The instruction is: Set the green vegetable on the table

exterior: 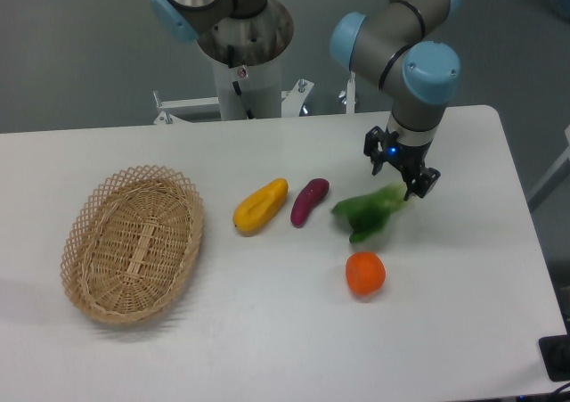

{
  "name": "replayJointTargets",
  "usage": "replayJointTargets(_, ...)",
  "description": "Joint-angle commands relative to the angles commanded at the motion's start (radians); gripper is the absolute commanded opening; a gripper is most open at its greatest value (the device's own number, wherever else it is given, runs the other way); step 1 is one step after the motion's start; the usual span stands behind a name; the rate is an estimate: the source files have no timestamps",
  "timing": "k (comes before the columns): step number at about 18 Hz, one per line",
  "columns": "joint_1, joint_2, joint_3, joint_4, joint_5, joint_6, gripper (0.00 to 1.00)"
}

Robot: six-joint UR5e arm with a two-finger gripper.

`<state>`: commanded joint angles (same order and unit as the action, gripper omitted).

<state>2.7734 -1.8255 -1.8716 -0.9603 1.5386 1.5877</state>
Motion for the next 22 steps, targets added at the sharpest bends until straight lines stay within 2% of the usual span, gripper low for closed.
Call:
replayJointTargets(8,-0.002,-0.018,0.106,-0.012,0.002,-0.003,1.00)
replayJointTargets(14,0.011,-0.057,0.183,-0.018,-0.009,-0.031,1.00)
replayJointTargets(19,0.014,-0.101,0.293,-0.112,-0.011,-0.031,1.00)
replayJointTargets(22,0.014,-0.135,0.337,-0.115,-0.011,-0.031,1.00)
